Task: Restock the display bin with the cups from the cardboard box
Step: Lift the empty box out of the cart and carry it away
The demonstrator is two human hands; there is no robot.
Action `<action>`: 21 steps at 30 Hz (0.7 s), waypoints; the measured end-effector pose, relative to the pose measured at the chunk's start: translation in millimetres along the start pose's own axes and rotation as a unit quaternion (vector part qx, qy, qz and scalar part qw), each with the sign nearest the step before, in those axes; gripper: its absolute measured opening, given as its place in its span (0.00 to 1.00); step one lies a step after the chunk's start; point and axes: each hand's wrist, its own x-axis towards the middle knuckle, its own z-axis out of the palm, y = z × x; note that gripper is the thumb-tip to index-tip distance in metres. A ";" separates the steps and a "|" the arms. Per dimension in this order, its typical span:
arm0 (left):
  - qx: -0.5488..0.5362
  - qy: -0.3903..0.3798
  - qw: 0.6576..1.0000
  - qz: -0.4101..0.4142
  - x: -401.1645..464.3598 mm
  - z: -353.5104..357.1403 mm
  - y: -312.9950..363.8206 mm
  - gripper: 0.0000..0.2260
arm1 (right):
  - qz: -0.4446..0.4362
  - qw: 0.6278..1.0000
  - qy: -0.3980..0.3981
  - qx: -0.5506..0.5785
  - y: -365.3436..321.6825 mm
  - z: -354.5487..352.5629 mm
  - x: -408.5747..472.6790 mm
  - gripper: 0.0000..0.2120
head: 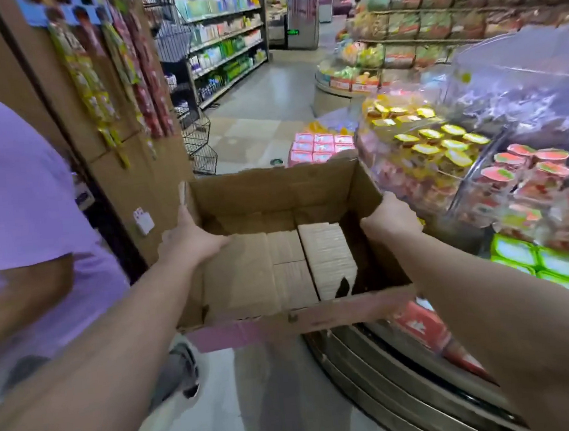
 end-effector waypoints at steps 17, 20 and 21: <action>-0.016 0.065 0.987 -0.143 268.2 -57.6 -72.9 0.53 | -0.133 0.981 -0.144 0.003 -248.0 168.5 175.1 0.27; -0.031 0.064 0.988 -0.135 339.8 -64.8 -71.6 0.52 | -0.125 0.981 -0.145 0.021 -296.1 203.1 217.7 0.27; -0.032 0.065 0.988 -0.137 361.8 -67.0 -69.8 0.53 | -0.121 0.980 -0.153 0.032 -312.5 213.1 231.3 0.27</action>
